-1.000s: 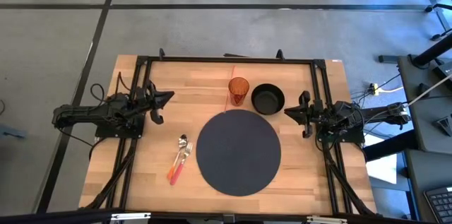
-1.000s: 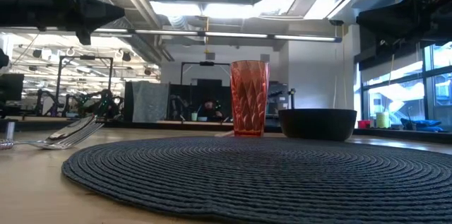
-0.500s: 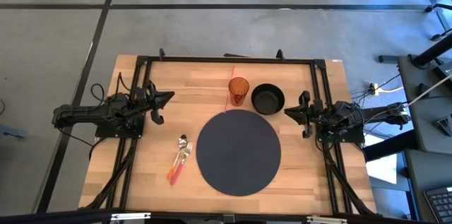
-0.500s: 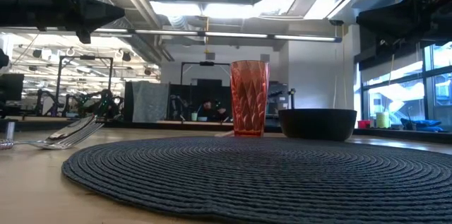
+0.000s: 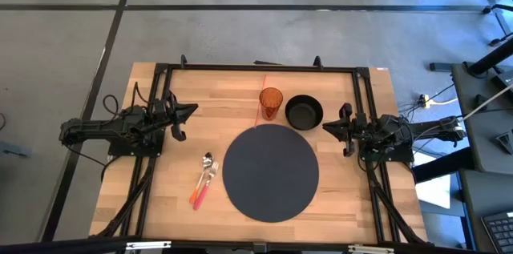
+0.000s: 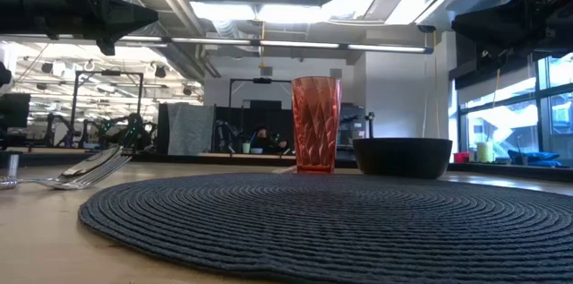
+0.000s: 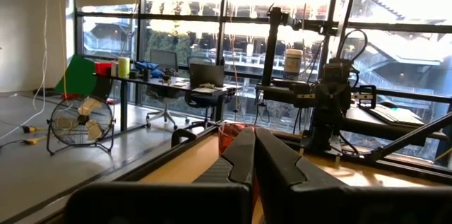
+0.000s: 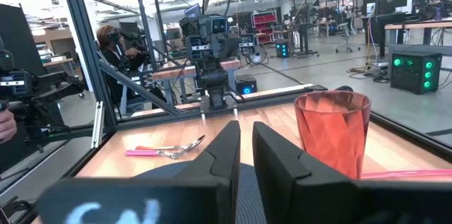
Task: Pick & Place Utensil
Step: Put the black bowl on the mat
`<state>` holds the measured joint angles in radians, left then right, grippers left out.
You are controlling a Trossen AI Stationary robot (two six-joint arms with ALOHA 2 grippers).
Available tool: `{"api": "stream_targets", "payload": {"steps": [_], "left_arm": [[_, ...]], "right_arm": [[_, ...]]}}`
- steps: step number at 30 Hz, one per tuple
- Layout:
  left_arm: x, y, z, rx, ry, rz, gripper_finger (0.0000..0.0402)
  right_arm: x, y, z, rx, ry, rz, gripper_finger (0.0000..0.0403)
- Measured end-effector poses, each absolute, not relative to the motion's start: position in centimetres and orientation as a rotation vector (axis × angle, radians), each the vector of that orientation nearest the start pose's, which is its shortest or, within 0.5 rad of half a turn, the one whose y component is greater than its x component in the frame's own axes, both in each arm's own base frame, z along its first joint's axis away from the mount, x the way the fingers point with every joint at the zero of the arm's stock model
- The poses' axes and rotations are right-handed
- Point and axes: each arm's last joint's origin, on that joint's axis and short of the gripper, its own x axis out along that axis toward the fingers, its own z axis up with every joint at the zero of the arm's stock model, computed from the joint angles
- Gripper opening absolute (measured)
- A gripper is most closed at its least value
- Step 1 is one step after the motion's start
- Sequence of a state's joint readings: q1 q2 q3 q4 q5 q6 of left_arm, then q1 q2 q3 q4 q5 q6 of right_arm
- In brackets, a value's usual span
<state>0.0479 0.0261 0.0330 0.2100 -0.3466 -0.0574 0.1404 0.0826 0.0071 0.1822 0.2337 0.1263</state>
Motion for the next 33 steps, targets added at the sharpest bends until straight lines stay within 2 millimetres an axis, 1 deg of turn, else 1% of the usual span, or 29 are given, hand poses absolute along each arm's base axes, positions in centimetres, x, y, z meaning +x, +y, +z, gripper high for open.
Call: {"api": "stream_targets", "payload": {"steps": [13, 18, 33], "left_arm": [[9.25, 1.51, 19.24, -0.092, -0.227, 0.416, 0.0004], [9.26, 1.51, 19.22, -0.133, -0.233, 0.411, 0.0004], [9.24, 1.51, 19.3, -0.129, -0.239, 0.412, 0.0004]], "right_arm": [[10.1, 0.75, 17.68, 0.145, -0.111, -0.087, 0.0042], [10.1, 0.75, 17.68, 0.143, -0.11, -0.087, 0.0042], [10.1, 0.75, 17.68, 0.144, -0.11, -0.087, 0.0042]]}}
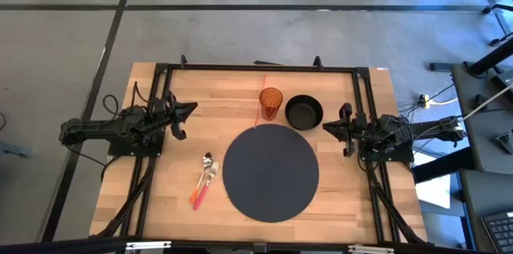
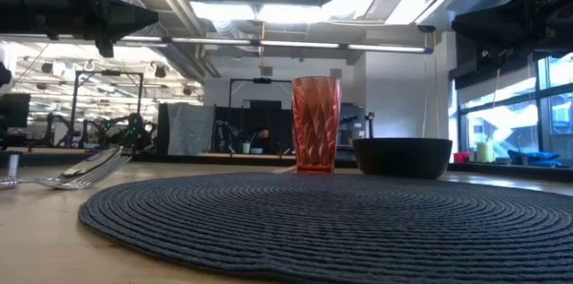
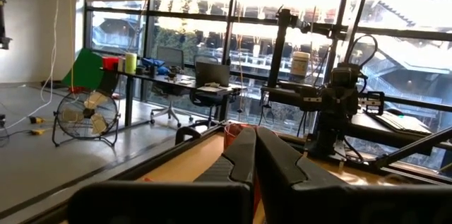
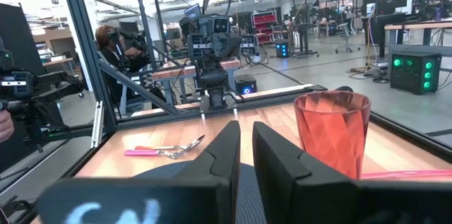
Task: Pick & Place Utensil
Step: Put the black bowl on the mat
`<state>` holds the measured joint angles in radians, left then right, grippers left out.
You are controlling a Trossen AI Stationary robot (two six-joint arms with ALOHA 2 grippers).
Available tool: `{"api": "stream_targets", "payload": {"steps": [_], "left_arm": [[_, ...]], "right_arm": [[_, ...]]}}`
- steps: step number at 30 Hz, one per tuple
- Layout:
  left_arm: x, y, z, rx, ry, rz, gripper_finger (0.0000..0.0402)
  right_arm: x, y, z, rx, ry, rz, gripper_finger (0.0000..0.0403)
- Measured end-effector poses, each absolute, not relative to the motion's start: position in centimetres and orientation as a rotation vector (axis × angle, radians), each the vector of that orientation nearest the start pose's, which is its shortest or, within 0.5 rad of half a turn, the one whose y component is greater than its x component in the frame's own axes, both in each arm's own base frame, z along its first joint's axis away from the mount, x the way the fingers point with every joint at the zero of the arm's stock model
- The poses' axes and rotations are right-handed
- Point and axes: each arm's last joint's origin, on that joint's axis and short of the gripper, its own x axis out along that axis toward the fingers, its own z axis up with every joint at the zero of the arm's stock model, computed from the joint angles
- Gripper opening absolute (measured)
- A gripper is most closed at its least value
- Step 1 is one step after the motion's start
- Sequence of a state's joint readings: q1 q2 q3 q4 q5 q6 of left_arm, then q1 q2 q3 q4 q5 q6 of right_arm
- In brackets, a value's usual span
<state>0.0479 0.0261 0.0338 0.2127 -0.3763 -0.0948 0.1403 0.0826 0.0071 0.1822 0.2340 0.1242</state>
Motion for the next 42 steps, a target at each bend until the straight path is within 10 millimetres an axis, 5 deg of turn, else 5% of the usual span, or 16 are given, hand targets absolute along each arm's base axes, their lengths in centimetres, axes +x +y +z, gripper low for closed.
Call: {"api": "stream_targets", "payload": {"steps": [29, 35, 42], "left_arm": [[9.2, 1.6, 19.3, -0.131, -0.237, 0.466, 0.0004], [9.2, 1.6, 19.2, -0.131, -0.235, 0.466, 0.0004], [9.2, 1.6, 19.2, -0.131, -0.236, 0.466, 0.0004]], "right_arm": [[10.1, 0.7, 17.8, 0.147, -0.119, -0.098, 0.0042], [9.8, 0.7, 20.6, 0.064, -0.277, -0.079, 0.0042], [11.0, 0.9, 26.1, -0.022, -0.023, -0.098, 0.0042]]}}
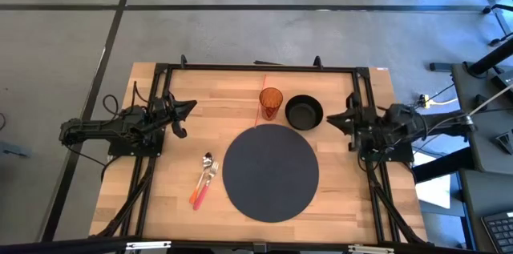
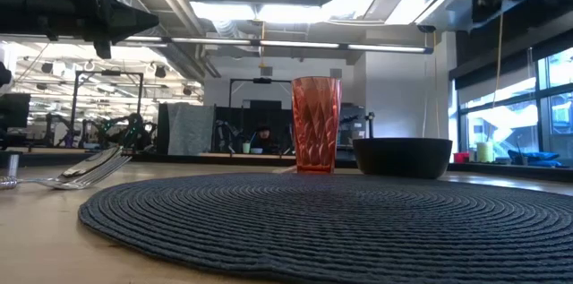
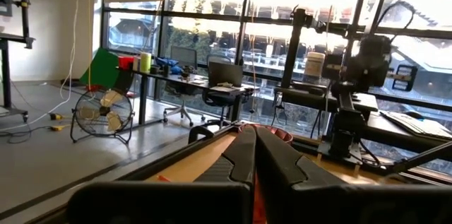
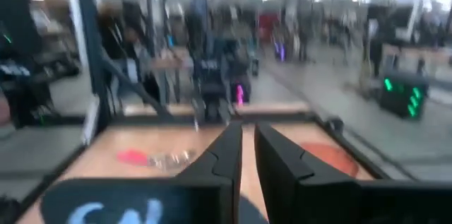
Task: Pick & Place Utensil
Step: Put the black bowl on the mat
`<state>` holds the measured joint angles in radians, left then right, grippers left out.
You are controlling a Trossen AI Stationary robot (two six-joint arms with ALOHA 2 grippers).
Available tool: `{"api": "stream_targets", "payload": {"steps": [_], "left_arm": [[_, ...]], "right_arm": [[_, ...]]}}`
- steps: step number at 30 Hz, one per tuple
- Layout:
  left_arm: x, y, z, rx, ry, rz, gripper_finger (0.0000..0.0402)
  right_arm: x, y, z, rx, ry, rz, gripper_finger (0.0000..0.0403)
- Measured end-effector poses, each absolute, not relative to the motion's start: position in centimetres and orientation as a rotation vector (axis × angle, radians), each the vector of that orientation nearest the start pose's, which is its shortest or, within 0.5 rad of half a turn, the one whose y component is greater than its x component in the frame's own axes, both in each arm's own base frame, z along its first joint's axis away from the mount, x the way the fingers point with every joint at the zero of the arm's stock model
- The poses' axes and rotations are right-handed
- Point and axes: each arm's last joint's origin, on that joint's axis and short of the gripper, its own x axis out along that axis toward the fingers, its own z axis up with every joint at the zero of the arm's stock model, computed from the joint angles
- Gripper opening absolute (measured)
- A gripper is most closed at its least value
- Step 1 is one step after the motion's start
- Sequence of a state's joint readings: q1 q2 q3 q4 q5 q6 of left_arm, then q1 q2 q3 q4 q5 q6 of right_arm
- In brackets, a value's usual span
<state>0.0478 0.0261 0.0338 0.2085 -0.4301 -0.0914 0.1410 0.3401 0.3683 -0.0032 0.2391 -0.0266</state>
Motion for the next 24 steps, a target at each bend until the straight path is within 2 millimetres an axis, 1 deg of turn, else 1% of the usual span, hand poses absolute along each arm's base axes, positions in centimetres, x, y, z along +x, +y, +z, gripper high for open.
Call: {"api": "stream_targets", "payload": {"steps": [3, 7, 10, 12, 15, 17, 21, 24], "left_arm": [[9.2, 1.6, 19.2, -0.131, -0.236, 0.466, 0.0004], [9.2, 1.6, 19.2, -0.13, -0.233, 0.464, 0.0004], [9.2, 1.6, 19.2, -0.145, -0.237, 0.461, 0.0004], [9.2, 1.6, 19.2, -0.153, -0.24, 0.461, 0.0004], [9.2, 1.6, 19.2, -0.156, -0.24, 0.459, 0.0004], [9.2, 1.6, 19.2, -0.156, -0.24, 0.459, 0.0004], [9.2, 1.6, 19.3, -0.157, -0.245, 0.46, 0.0004], [9.2, 1.7, 19.3, -0.159, -0.247, 0.476, 0.0004]], "right_arm": [[12.3, 0.8, 28.1, -0.049, 0.188, -0.187, 0.0042], [14.0, 0.8, 30.2, -0.075, 0.488, -0.287, 0.0042], [15.2, 0.9, 30.9, -0.076, 0.719, -0.325, 0.0042], [15.8, 0.7, 31.0, -0.073, 0.861, -0.365, 0.0042], [16.8, 0.5, 30.5, -0.091, 0.998, -0.395, 0.0042], [17.5, 0.5, 29.6, -0.099, 1.064, -0.344, 0.0042], [18.8, 0.3, 27.7, -0.083, 1.129, -0.236, 0.004], [19.6, -0.4, 26.1, -0.04, 1.167, -0.149, 0.0023]]}}
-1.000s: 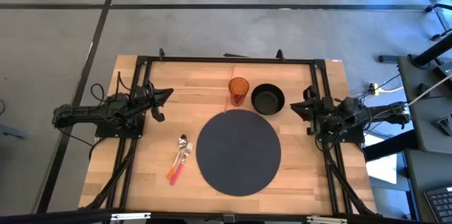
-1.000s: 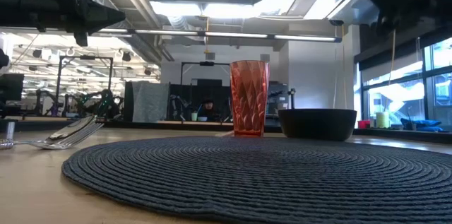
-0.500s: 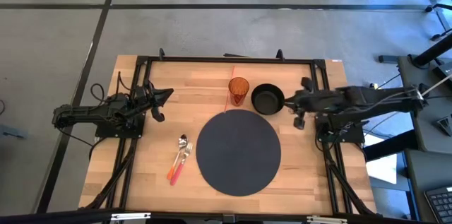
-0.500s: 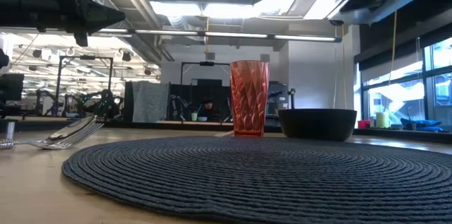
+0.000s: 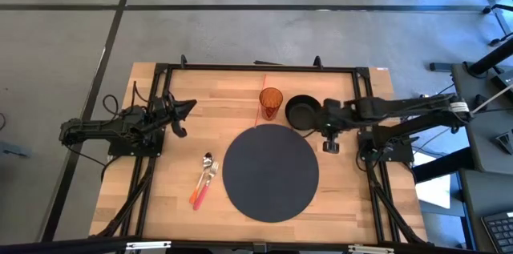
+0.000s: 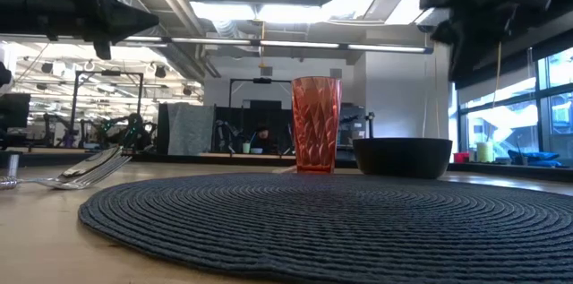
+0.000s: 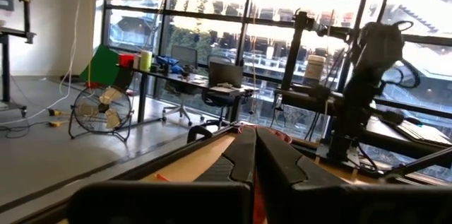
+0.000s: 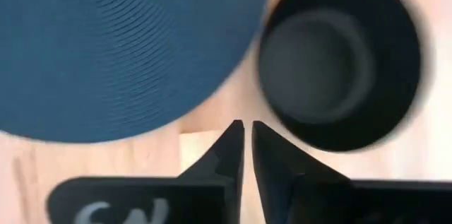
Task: Pick & Place Utensil
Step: Put the black bowl on the mat
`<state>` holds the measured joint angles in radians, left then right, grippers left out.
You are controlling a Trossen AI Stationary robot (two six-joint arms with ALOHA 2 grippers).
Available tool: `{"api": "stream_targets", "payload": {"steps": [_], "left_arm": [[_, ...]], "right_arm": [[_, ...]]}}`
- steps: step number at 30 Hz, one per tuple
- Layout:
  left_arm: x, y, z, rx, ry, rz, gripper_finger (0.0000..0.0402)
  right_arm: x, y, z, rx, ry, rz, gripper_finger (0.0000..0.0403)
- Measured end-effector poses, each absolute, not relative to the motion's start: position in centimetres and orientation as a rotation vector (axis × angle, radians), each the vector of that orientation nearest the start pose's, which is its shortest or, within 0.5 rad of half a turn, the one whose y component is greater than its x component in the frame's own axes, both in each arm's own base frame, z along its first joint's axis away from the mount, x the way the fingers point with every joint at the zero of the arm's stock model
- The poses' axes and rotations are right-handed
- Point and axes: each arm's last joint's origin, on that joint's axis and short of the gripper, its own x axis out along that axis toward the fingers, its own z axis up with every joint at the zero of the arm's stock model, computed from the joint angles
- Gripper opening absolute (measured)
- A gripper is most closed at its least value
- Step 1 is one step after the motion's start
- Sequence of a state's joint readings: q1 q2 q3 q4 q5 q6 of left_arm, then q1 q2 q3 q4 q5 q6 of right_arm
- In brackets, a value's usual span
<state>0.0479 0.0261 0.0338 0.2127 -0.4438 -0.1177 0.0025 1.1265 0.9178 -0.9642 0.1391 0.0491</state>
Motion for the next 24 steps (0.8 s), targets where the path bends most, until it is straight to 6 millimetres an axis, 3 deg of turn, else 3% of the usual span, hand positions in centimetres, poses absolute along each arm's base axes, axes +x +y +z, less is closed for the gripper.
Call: {"api": "stream_targets", "payload": {"steps": [3, 8, 13, 24], "left_arm": [[9.1, 1.7, 19.3, -0.16, -0.247, 0.487, 0.0004], [9.1, 1.7, 19.3, -0.16, -0.247, 0.487, 0.0004], [9.1, 1.7, 19.3, -0.16, -0.247, 0.487, 0.0004], [9.1, 1.7, 19.3, -0.153, -0.245, 0.487, 0.0004]], "right_arm": [[20.3, -1.7, 25.1, -0.003, 1.181, -0.142, 0.0006], [20.9, -3.9, 24.3, 0.061, 1.199, -0.177, 0.0014], [21.5, -4.6, 24.1, 0.059, 1.171, -0.184, 0.0017], [23.1, -5.1, 22.3, 0.022, 1.224, -0.239, 0.0141]]}}
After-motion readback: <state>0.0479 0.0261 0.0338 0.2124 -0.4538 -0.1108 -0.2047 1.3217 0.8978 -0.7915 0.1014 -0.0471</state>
